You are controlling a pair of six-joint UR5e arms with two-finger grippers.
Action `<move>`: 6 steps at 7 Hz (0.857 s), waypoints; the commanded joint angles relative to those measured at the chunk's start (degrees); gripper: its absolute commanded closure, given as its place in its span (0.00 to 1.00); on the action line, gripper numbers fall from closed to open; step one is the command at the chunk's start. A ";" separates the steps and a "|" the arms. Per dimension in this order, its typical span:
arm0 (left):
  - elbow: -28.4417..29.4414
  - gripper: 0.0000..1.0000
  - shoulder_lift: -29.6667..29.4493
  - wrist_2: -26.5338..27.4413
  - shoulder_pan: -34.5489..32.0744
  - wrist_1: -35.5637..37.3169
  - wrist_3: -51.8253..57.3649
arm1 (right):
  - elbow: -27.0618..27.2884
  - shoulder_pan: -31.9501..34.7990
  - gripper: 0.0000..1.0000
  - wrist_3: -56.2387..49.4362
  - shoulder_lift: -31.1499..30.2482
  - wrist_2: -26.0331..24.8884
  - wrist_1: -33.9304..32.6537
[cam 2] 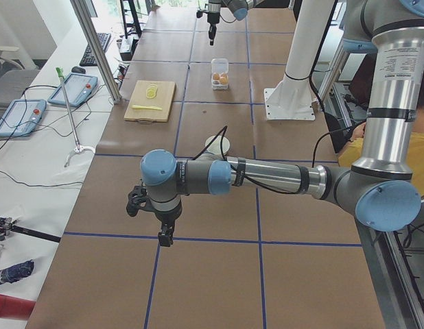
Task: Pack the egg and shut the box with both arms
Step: 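Reach the right gripper to the open carton lid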
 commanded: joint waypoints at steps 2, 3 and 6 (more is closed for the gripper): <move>0.02 0.00 -0.34 0.00 0.01 -0.01 0.00 | -0.61 -11.50 0.87 9.13 8.86 -9.22 -0.42; 0.02 0.00 -0.34 0.00 0.01 -0.01 0.00 | -0.61 -11.51 0.87 9.14 8.96 -8.98 -0.59; 0.02 0.00 -0.34 0.00 0.01 -0.01 0.00 | -0.18 -9.16 0.87 8.09 8.70 -7.67 -4.86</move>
